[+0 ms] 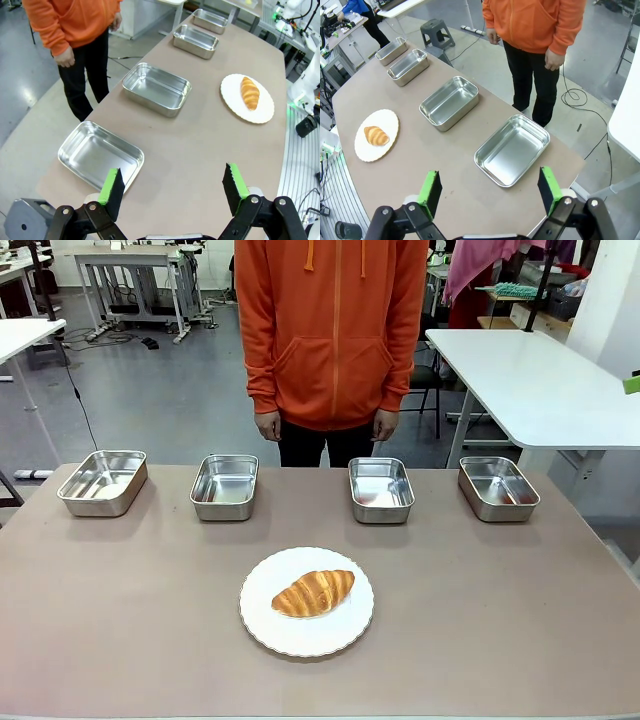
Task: Place the bread in the container.
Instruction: Place the Butter Roll into the Airtight Container indicated by the human.
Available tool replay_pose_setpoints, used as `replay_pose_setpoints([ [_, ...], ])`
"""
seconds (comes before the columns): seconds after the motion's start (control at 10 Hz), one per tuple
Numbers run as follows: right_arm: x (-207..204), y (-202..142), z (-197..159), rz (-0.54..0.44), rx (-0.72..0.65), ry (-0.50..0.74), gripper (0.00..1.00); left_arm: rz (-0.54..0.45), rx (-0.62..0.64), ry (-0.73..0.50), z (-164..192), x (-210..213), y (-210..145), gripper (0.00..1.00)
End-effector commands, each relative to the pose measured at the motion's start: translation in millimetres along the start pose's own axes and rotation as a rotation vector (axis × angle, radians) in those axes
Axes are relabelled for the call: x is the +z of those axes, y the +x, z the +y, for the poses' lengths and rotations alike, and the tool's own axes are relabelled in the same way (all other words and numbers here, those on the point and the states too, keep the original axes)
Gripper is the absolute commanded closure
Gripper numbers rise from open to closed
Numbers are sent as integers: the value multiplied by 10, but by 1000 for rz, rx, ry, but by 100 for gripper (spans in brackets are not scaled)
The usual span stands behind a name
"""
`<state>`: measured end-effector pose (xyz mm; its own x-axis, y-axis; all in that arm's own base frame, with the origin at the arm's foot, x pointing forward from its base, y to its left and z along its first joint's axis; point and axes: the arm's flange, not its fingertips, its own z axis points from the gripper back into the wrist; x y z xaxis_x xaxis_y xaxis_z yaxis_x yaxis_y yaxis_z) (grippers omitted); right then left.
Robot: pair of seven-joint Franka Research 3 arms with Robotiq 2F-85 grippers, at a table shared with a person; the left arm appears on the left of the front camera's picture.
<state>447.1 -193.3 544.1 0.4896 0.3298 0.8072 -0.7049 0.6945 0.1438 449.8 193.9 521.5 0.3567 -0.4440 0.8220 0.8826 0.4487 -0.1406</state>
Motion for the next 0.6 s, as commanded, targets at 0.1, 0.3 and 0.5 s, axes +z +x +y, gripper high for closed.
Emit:
replay_pose_setpoints([
  [0.1,-6,23,-8,-20,3,5,0,-3,-5,-1,-6,4,9,0],
  [0.3,-6,23,-8,-20,3,5,0,-3,-5,-1,-6,4,9,0],
  [0.5,-6,23,-8,-20,3,5,0,-3,-5,-1,-6,4,9,0],
])
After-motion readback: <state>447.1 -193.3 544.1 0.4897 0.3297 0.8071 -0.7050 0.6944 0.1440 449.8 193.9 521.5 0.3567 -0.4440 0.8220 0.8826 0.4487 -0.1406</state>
